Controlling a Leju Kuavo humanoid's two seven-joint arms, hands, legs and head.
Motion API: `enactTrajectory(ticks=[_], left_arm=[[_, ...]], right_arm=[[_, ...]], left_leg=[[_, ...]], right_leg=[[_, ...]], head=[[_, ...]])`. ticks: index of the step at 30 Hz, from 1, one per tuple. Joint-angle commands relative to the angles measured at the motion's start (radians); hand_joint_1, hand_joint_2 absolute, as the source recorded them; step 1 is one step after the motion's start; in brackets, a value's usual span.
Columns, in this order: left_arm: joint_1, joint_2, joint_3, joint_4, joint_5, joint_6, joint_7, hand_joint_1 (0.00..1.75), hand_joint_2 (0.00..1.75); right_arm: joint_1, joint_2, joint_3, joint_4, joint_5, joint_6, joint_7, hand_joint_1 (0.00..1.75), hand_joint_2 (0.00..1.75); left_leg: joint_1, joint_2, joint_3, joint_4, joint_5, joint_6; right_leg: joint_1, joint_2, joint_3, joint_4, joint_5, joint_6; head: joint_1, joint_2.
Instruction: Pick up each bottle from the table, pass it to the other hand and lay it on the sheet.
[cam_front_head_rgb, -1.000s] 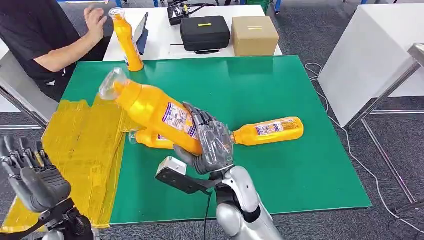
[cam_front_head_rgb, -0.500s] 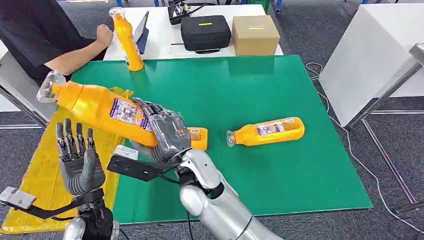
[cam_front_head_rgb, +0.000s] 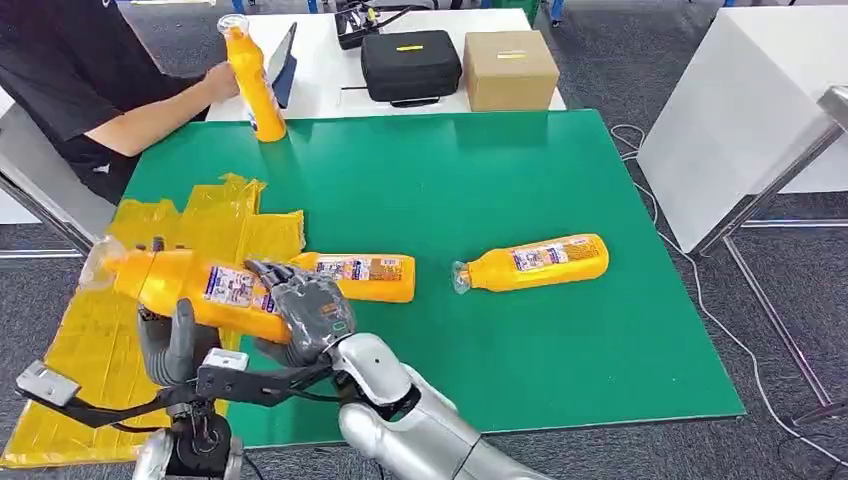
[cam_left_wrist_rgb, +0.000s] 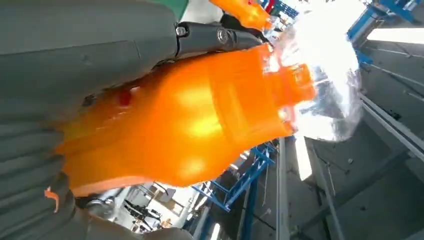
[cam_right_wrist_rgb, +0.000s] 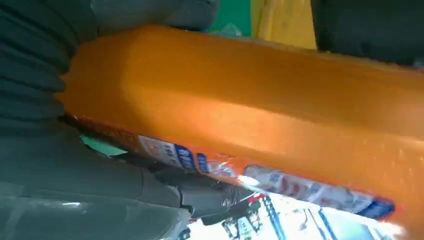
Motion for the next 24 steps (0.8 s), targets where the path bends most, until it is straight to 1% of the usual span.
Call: enactTrajectory(ticks=[1, 3, 5, 8, 10, 17, 18, 20, 22, 23, 24], left_arm=[[-0.026, 0.035, -0.029, 0.060, -0.001, -0.013, 0.006, 0.00, 1.75], [-0.026, 0.034, -0.029, 0.063, -0.002, -0.012, 0.007, 0.00, 1.75], [-0.031, 0.033, -0.035, 0.075, -0.019, -0.006, 0.018, 0.00, 1.75], [-0.050, 0.048, -0.061, 0.107, -0.085, 0.020, 0.043, 0.00, 1.75], [-0.056, 0.047, -0.059, 0.112, -0.108, 0.024, 0.046, 0.00, 1.75], [-0.056, 0.046, -0.056, 0.110, -0.110, 0.024, 0.048, 0.00, 1.75], [-0.055, 0.045, -0.055, 0.109, -0.110, 0.023, 0.048, 0.00, 1.75], [-0.053, 0.044, -0.052, 0.105, -0.119, 0.014, 0.055, 0.00, 1.75], [-0.052, 0.044, -0.046, 0.111, -0.133, 0.003, 0.059, 0.00, 1.75], [-0.049, 0.046, -0.044, 0.113, -0.135, 0.001, 0.059, 0.16, 1.75], [-0.047, 0.045, -0.041, 0.113, -0.142, -0.005, 0.056, 1.75, 1.75]], right_arm=[[-0.009, -0.019, 0.164, 0.177, 0.059, 0.004, 0.030, 1.75, 1.75], [-0.012, -0.019, 0.180, 0.180, 0.076, 0.010, 0.036, 1.75, 1.75], [0.001, -0.021, 0.208, 0.175, 0.151, 0.002, 0.067, 1.75, 1.75], [0.023, -0.038, 0.222, 0.128, 0.202, -0.017, 0.100, 1.75, 1.75], [0.033, -0.055, 0.216, 0.082, 0.215, 0.000, 0.111, 1.75, 1.75], [0.033, -0.057, 0.212, 0.076, 0.216, 0.006, 0.111, 1.75, 1.75], [0.033, -0.056, 0.210, 0.077, 0.216, 0.007, 0.111, 1.75, 1.75], [0.034, -0.054, 0.200, 0.080, 0.219, 0.020, 0.110, 1.75, 1.75], [0.045, -0.058, 0.186, 0.075, 0.226, 0.029, 0.114, 1.75, 1.75], [0.048, -0.061, 0.183, 0.073, 0.227, 0.027, 0.114, 1.75, 1.75], [0.055, -0.064, 0.176, 0.064, 0.230, 0.028, 0.113, 1.75, 1.75]], left_leg=[[0.001, -0.001, 0.003, -0.002, 0.000, -0.002], [0.001, -0.002, 0.003, -0.002, 0.000, -0.002], [0.001, -0.002, 0.002, -0.001, 0.000, -0.002], [0.001, -0.003, 0.002, -0.002, 0.000, -0.002], [0.001, -0.004, 0.002, -0.002, 0.001, -0.002], [0.001, -0.003, 0.000, -0.001, 0.000, -0.002], [0.002, -0.004, 0.002, -0.001, 0.000, -0.003], [0.001, -0.003, 0.000, -0.001, 0.000, -0.002], [0.001, -0.004, 0.001, -0.001, 0.000, -0.002], [0.001, -0.003, 0.001, -0.001, 0.000, -0.002], [0.002, -0.004, 0.002, -0.001, 0.000, -0.003]], right_leg=[[0.001, -0.001, 0.004, -0.003, 0.000, 0.000], [0.001, -0.002, 0.004, -0.003, 0.000, 0.000], [0.001, -0.002, 0.003, -0.002, 0.000, 0.000], [0.001, -0.003, 0.003, -0.003, 0.000, 0.000], [0.001, -0.005, 0.003, -0.003, 0.000, 0.000], [0.000, -0.004, 0.001, -0.002, -0.001, 0.000], [0.001, -0.005, 0.003, -0.003, -0.001, -0.001], [0.000, -0.003, 0.000, -0.002, 0.000, 0.000], [0.001, -0.005, 0.002, -0.003, -0.001, -0.001], [0.001, -0.004, 0.001, -0.003, 0.000, 0.000], [0.001, -0.005, 0.003, -0.003, -0.001, -0.001]], head=[[0.000, 0.000], [0.000, 0.000], [0.000, 0.000], [0.000, 0.000], [0.000, 0.000], [-0.001, 0.000], [-0.002, 0.000], [-0.001, 0.000], [-0.001, 0.000], [-0.001, 0.000], [-0.001, 0.000]])
